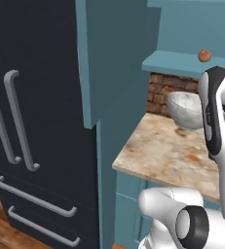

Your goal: Pick the mug and place it in the sink. Pick the bowl and place it in the open cabinet and then close the cabinet.

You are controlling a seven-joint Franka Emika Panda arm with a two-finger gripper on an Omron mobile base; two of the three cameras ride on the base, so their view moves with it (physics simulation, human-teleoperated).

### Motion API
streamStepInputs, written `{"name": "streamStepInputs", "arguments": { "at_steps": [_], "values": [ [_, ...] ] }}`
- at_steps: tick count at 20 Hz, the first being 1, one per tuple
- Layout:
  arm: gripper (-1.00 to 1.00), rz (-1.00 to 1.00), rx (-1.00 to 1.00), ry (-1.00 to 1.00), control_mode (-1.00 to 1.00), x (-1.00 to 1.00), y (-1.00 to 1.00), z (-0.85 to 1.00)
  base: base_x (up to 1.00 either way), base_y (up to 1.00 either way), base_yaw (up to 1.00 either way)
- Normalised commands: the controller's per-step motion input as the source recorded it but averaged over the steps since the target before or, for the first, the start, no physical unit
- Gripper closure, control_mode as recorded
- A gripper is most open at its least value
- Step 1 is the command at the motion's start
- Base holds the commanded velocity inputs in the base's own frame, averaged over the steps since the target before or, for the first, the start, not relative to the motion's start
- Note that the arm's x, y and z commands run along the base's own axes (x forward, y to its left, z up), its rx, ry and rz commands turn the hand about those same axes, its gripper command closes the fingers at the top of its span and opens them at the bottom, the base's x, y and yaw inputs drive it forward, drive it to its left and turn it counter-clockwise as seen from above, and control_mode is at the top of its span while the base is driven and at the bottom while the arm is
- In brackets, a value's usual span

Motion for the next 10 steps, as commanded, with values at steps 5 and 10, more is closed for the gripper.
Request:
{"name": "streamStepInputs", "arguments": {
  "at_steps": [5, 10],
  "values": [
    [1.0, 0.14, -0.01, 0.0, -1.0, -0.03, 0.1, 0.04, 0.0, 0.0, 0.0],
    [1.0, 0.04, -0.01, -0.07, -1.0, -0.19, 0.01, 0.2, 0.0, 0.0, 0.0]
  ]
}}
